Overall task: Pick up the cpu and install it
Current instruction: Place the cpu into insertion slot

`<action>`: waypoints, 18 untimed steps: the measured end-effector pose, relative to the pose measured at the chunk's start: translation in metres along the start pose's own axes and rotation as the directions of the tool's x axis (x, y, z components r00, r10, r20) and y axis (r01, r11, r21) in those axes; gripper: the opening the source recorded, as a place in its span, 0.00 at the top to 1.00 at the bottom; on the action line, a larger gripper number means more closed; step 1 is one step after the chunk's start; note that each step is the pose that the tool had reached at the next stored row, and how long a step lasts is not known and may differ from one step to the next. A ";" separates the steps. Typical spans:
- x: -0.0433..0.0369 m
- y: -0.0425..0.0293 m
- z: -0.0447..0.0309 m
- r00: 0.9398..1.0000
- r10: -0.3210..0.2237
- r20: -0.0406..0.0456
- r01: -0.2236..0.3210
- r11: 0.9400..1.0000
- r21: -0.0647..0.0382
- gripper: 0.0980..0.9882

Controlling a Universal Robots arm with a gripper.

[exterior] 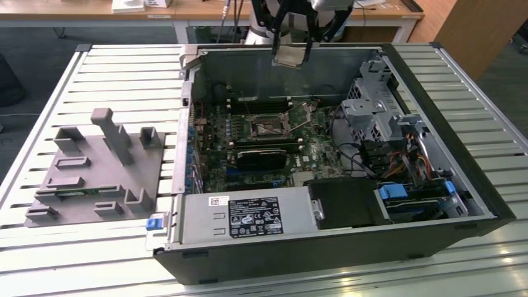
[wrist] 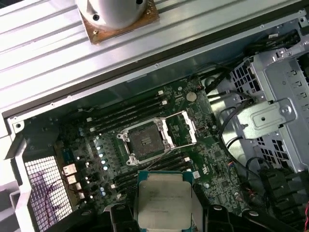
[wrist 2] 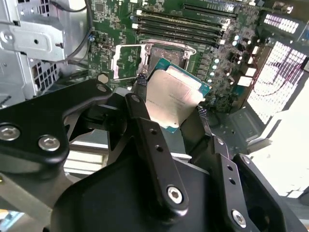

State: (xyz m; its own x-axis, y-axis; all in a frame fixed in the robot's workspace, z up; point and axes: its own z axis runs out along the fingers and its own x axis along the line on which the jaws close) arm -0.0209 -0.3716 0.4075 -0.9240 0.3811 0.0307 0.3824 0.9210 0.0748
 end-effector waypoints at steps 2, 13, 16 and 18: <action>0.0003 -0.0001 0.0002 1.000 0.015 0.001 -0.015 1.000 -0.001 0.51; 0.0015 -0.0007 0.0008 0.997 0.082 0.006 -0.082 0.997 -0.003 0.51; 0.0015 -0.0007 0.0009 0.995 0.100 0.007 -0.100 0.995 -0.004 0.51; 0.0015 -0.0007 0.0010 0.994 0.112 0.008 -0.112 0.994 -0.004 0.51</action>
State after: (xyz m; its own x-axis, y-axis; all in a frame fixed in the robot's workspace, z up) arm -0.0226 -0.3716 0.4065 -0.8753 0.4826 0.0306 0.4835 0.8722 0.0749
